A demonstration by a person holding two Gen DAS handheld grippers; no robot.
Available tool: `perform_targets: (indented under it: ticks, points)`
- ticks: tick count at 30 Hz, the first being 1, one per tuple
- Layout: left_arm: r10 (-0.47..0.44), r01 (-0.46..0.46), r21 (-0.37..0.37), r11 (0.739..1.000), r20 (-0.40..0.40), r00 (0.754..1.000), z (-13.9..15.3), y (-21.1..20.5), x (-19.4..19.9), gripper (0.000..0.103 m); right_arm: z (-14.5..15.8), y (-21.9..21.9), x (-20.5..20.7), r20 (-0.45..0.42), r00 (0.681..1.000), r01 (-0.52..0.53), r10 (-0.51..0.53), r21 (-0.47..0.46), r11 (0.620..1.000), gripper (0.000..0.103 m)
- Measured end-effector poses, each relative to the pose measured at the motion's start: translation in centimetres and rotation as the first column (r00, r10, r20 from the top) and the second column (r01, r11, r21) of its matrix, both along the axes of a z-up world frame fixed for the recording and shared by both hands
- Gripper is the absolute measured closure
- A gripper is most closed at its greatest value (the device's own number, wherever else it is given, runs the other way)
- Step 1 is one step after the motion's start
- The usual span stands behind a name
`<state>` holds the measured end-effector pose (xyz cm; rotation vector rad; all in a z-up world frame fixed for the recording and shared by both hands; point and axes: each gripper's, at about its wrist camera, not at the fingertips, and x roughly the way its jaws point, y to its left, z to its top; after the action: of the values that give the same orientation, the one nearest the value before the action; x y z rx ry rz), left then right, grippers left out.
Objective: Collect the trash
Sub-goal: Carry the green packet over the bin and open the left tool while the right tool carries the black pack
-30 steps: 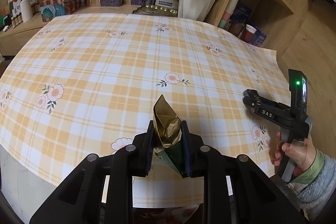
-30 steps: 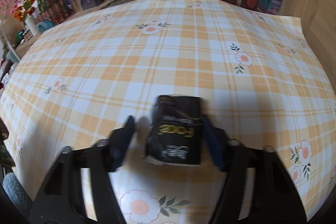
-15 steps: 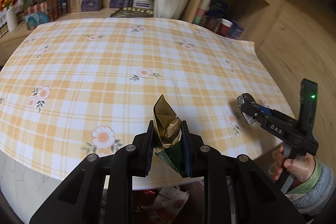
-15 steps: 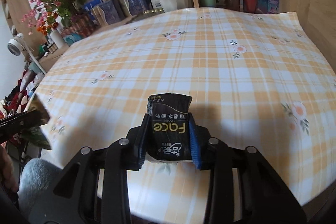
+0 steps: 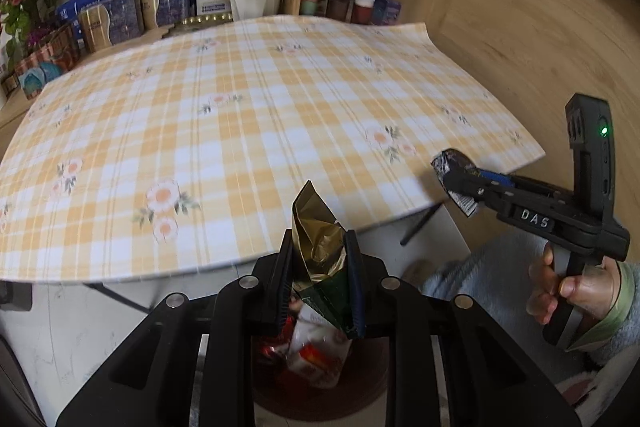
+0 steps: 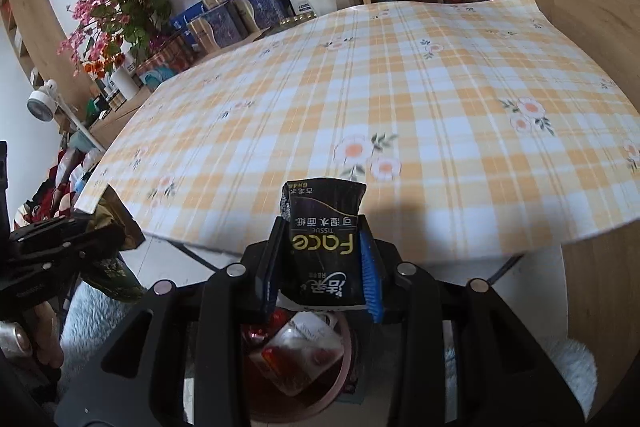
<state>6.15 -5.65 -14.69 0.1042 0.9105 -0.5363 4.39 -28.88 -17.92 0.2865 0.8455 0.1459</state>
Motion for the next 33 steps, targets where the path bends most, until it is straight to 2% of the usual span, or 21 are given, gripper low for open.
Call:
perform_targets:
  ticks: [4, 8, 16, 26, 27, 28, 30, 33]
  points:
    - [0.0, 0.001, 0.036, 0.999, -0.02, 1.0, -1.8, 0.8, -0.9, 0.079, 0.0, 1.1, -1.6, 0.002, 1.0, -0.015, 0.015, -0.011, 1.0, 0.067]
    - [0.037, -0.032, 0.066, 0.997, -0.075, 0.996, -4.6, 2.2, -0.8, 0.079, 0.1, 2.4, -2.5, 0.005, 0.999, -0.047, 0.048, -0.036, 0.998, 0.067]
    - [0.111, -0.093, 0.098, 0.991, -0.201, 0.973, -10.1, 4.1, 0.4, 0.079, -1.1, 4.7, -3.0, -0.042, 0.995, -0.096, 0.094, -0.044, 0.994, 0.067]
    - [0.062, -0.029, 0.157, 0.987, -0.21, 0.976, -11.2, 2.0, -0.1, 0.076, -1.8, 6.6, -3.1, -0.06, 0.988, -0.146, 0.141, -0.093, 0.985, 0.067]
    - [0.071, -0.037, 0.161, 0.986, -0.209, 0.975, -11.2, 2.1, 0.0, 0.072, -1.9, 6.5, -3.1, -0.064, 0.988, -0.143, 0.138, -0.091, 0.985, 0.067]
    - [0.08, -0.048, 0.156, 0.987, -0.206, 0.975, -11.1, 2.4, 0.1, 0.062, -1.9, 6.4, -3.1, -0.067, 0.988, -0.142, 0.136, -0.09, 0.986, 0.067]
    - [0.108, -0.083, 0.134, 0.988, -0.191, 0.976, -10.8, 3.0, 0.3, 0.049, -2.1, 6.3, -3.0, -0.072, 0.988, -0.14, 0.134, -0.089, 0.986, 0.067]
    - [0.161, -0.148, 0.088, 0.985, -0.154, 0.975, -9.8, 4.2, 0.4, 0.035, -2.3, 6.4, -2.9, -0.079, 0.987, -0.143, 0.136, -0.086, 0.986, 0.067]
